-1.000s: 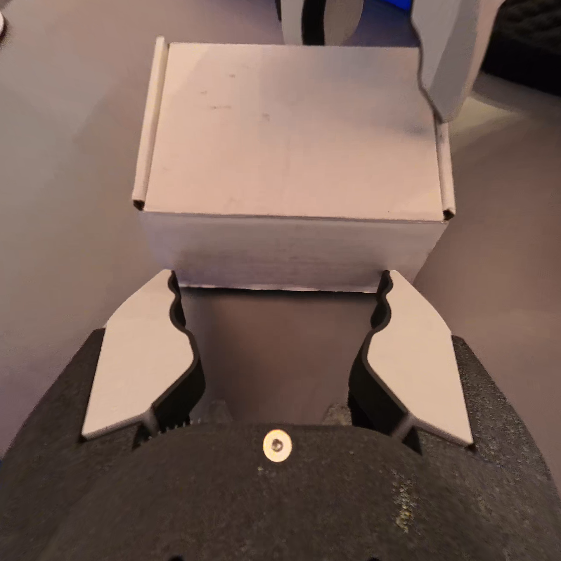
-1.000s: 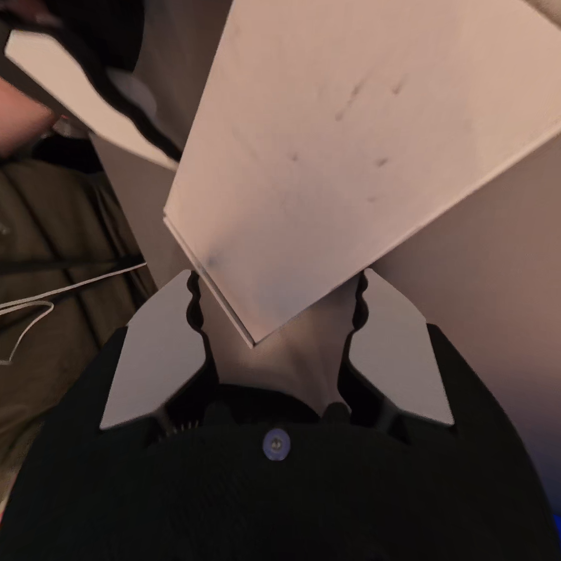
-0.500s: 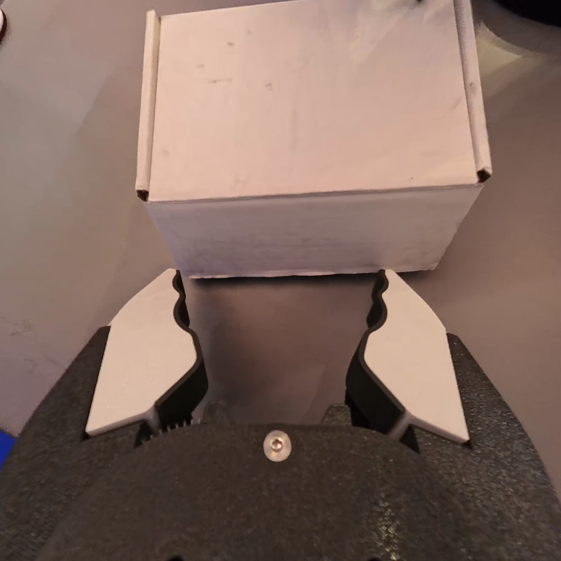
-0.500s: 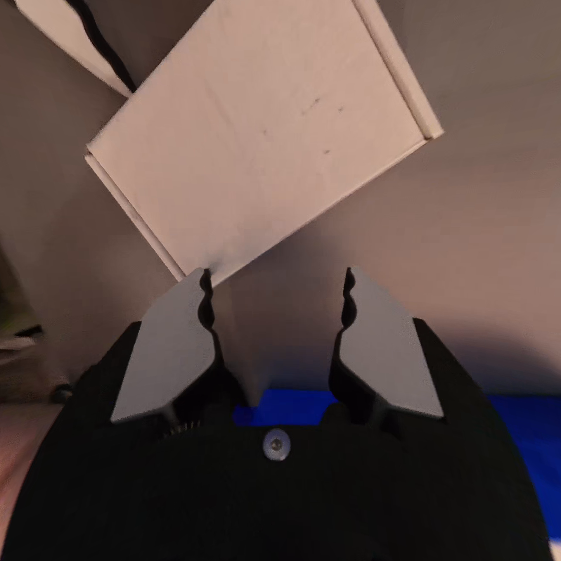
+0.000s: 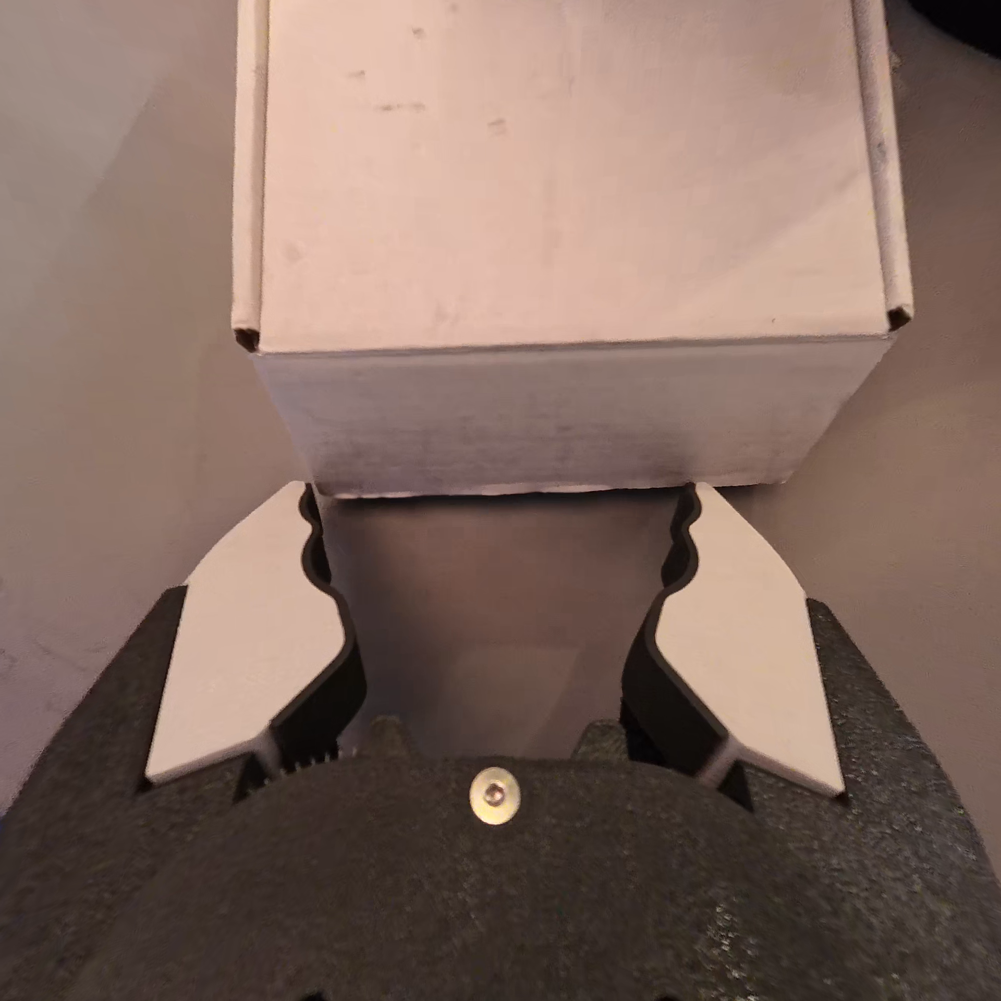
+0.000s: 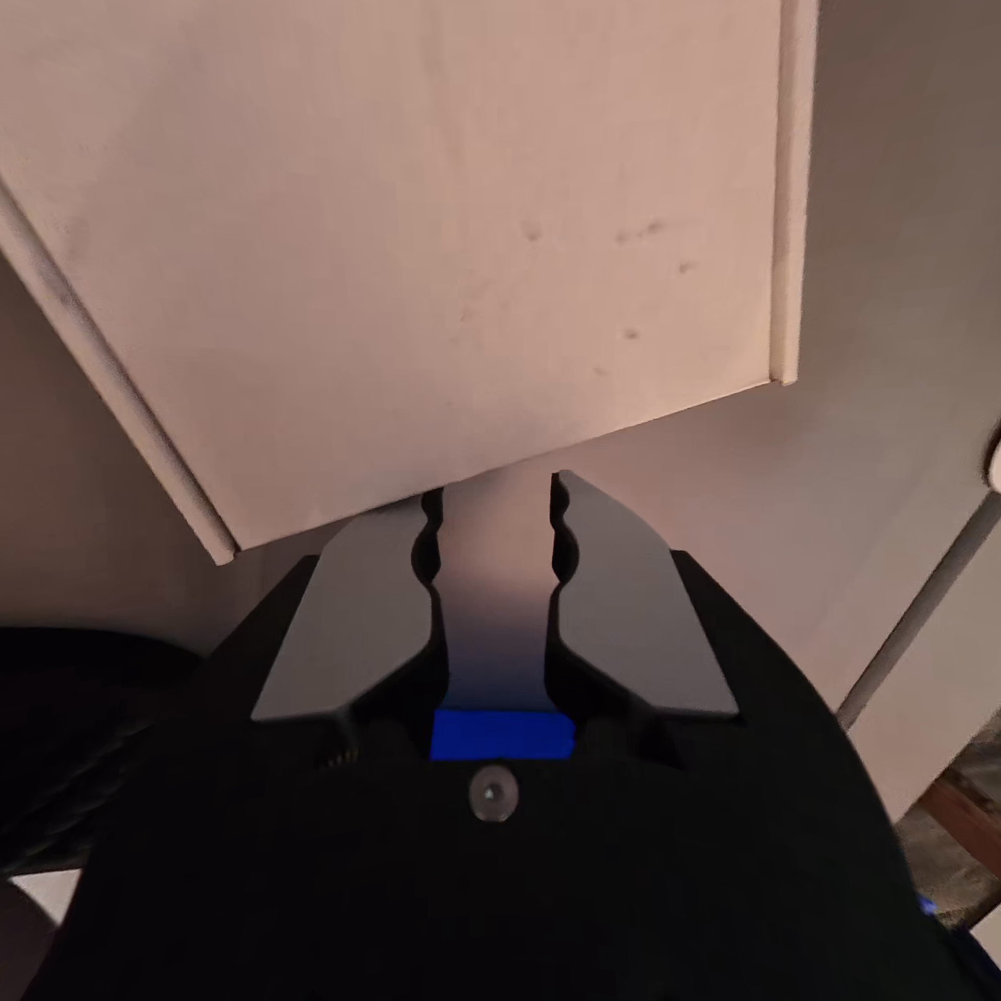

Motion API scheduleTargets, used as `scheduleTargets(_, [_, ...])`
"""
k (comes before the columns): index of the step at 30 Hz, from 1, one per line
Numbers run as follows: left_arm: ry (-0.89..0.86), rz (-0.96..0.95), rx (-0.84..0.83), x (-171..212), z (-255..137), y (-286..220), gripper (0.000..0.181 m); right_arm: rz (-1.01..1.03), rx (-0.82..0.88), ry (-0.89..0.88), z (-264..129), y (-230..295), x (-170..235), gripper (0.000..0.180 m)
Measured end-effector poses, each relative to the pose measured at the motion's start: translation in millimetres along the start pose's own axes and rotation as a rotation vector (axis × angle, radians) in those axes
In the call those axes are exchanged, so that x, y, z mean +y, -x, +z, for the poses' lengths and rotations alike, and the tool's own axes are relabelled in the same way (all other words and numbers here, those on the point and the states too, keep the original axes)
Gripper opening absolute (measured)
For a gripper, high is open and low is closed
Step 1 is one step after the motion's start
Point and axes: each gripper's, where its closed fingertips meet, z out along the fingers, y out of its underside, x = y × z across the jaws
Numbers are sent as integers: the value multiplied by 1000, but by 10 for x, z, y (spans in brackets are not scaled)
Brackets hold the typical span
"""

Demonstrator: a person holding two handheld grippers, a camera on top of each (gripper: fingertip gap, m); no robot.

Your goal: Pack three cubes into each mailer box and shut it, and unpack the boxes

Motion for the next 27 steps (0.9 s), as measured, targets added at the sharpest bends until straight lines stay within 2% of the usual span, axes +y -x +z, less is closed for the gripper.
scheduleTargets(1, [2, -5, 6, 3, 3, -2, 121, 11, -10, 9, 26, -9, 10, 43])
scheduleTargets(3, [9, -10, 3, 11, -6, -2, 120, 23, -21, 13, 59, -20, 15, 50])
scheduleTargets(9, [-12, -23, 11, -31, -145, -72, 111, 11, -72, -35, 90, 66, -89, 53])
scheduleTargets(27, [20, 19, 44, 18, -165, -179, 112, 31, -152, -100, 136, 125, -172, 60])
